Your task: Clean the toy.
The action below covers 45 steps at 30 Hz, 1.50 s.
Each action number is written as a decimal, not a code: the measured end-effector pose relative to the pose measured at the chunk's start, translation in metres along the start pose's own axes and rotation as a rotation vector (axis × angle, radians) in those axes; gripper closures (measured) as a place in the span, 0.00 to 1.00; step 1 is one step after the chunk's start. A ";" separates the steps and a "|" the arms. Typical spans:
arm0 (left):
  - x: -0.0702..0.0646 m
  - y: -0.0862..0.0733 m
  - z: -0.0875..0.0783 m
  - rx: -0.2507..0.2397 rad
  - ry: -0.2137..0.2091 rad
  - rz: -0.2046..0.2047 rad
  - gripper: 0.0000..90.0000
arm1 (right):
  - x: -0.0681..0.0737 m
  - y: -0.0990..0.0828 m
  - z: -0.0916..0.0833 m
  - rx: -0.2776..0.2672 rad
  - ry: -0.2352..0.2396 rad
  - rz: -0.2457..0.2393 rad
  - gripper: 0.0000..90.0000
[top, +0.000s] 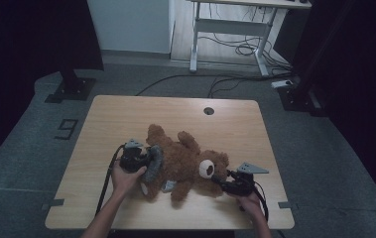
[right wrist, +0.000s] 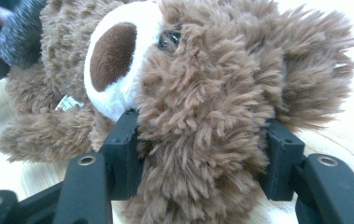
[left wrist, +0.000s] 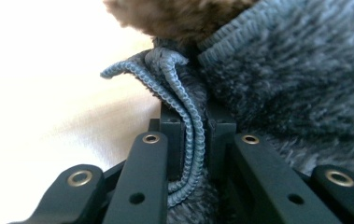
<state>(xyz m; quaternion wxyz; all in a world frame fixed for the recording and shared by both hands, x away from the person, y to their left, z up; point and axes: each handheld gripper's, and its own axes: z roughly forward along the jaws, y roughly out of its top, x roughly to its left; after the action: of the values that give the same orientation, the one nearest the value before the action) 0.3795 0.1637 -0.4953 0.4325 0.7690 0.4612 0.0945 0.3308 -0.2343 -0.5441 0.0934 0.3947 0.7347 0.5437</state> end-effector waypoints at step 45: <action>-0.014 -0.025 0.000 -0.074 -0.053 0.008 0.89 | 0.011 0.009 0.001 0.010 -0.024 -0.029 0.28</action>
<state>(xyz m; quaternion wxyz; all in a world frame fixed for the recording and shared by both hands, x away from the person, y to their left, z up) 0.3561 0.1574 -0.5105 0.4725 0.7563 0.4428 0.0928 0.3276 -0.2252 -0.5335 0.1083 0.3911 0.7419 0.5339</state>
